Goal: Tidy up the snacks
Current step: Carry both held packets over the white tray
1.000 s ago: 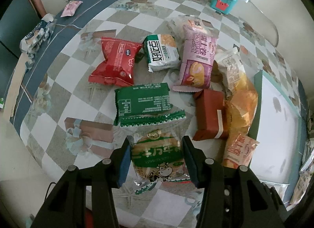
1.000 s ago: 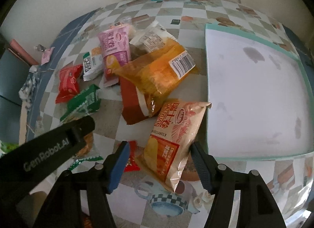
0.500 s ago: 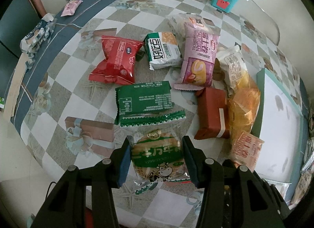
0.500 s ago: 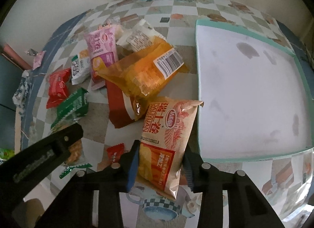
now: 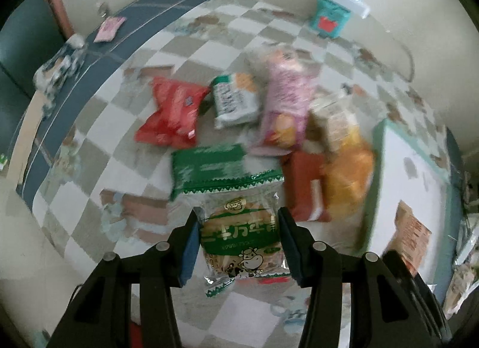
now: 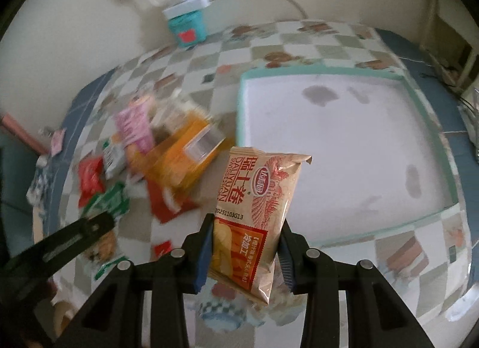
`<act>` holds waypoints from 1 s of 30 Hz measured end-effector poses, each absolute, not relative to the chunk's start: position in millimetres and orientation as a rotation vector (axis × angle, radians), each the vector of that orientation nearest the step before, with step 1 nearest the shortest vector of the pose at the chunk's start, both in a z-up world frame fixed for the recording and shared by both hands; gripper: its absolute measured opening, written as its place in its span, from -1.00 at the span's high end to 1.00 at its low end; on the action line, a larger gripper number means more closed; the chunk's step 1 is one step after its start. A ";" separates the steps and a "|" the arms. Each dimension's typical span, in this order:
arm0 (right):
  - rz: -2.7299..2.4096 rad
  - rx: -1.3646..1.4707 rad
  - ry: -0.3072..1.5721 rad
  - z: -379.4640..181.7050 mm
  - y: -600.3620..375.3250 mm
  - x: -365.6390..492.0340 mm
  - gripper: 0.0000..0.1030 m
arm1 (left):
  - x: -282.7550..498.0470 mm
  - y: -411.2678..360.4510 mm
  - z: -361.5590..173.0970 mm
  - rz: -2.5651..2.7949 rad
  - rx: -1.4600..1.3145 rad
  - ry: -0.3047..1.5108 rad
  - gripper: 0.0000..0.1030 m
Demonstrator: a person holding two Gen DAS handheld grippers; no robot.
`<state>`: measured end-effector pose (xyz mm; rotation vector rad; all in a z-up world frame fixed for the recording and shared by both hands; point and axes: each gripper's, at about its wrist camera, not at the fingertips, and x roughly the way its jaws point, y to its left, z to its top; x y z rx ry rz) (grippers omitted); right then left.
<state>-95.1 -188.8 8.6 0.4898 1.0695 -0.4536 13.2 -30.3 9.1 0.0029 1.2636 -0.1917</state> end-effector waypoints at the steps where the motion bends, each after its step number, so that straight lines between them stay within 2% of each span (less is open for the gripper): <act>1: -0.470 0.500 1.062 8.5 -194.8 -95.4 0.21 | 13.1 -37.2 12.1 -0.212 0.004 1.257 0.00; 15: -0.708 0.614 0.982 -5.2 -304.7 -87.8 0.20 | 16.4 -169.2 42.9 -0.479 0.084 1.158 0.00; 30: -0.849 0.670 0.963 -32.7 -393.5 -85.1 0.17 | 33.6 -271.9 1.3 -0.609 0.145 1.175 -0.01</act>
